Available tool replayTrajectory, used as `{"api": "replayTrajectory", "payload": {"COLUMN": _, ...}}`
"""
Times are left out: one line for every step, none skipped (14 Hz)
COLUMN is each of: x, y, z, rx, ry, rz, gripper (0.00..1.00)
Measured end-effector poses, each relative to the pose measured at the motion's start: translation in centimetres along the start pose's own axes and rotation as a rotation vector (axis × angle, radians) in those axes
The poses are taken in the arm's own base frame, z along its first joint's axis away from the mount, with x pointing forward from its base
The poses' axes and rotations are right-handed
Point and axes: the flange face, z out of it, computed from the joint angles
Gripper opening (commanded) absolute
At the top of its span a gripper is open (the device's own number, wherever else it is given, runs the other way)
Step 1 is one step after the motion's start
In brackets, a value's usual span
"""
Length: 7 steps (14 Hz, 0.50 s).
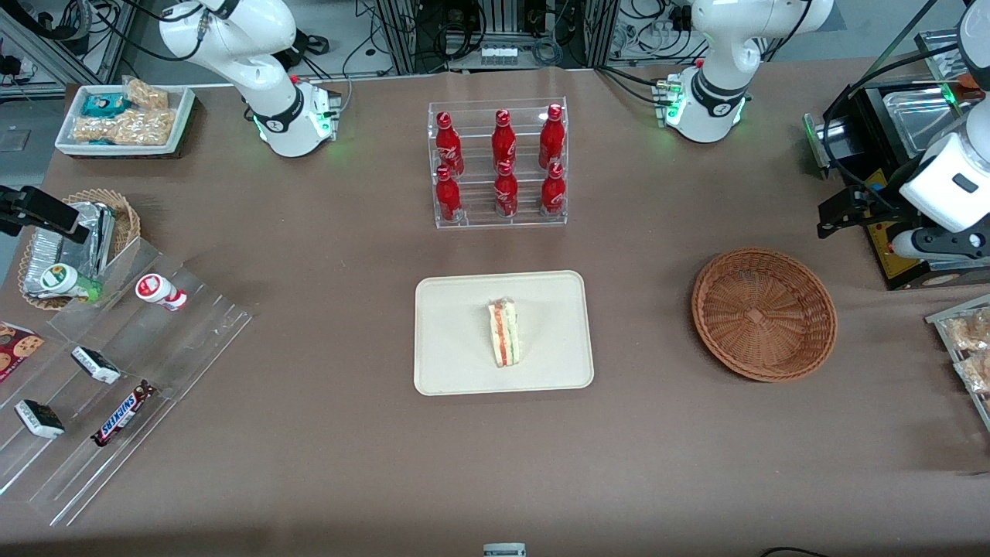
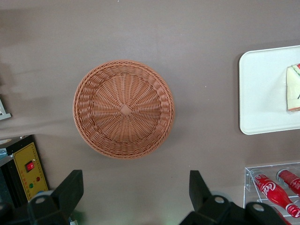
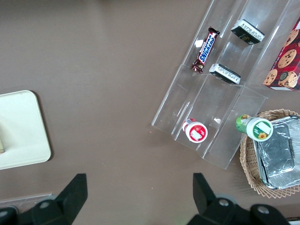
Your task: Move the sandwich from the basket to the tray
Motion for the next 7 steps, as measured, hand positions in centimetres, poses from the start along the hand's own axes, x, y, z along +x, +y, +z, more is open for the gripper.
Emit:
{"api": "replayTrajectory", "payload": {"x": 0.0, "y": 0.4, "z": 0.0, "rx": 0.000, "ry": 0.000, "rz": 0.008, "gripper": 1.00}}
{"api": "replayTrajectory", "payload": {"x": 0.0, "y": 0.8, "z": 0.0, "rx": 0.001, "ry": 0.000, "rz": 0.015, "gripper": 1.00}}
{"api": "replayTrajectory", "payload": {"x": 0.0, "y": 1.1, "z": 0.0, "rx": 0.001, "ry": 0.000, "rz": 0.021, "gripper": 1.00}}
{"api": "replayTrajectory", "payload": {"x": 0.0, "y": 1.4, "z": 0.0, "rx": 0.002, "ry": 0.001, "rz": 0.027, "gripper": 1.00}}
{"api": "replayTrajectory", "payload": {"x": 0.1, "y": 1.6, "z": 0.0, "rx": 0.002, "ry": 0.002, "rz": 0.029, "gripper": 1.00}}
{"api": "replayTrajectory", "payload": {"x": 0.1, "y": 1.6, "z": 0.0, "rx": 0.003, "ry": 0.006, "rz": 0.029, "gripper": 1.00}}
{"api": "replayTrajectory", "payload": {"x": 0.1, "y": 1.5, "z": -0.1, "rx": 0.003, "ry": 0.010, "rz": 0.029, "gripper": 1.00}}
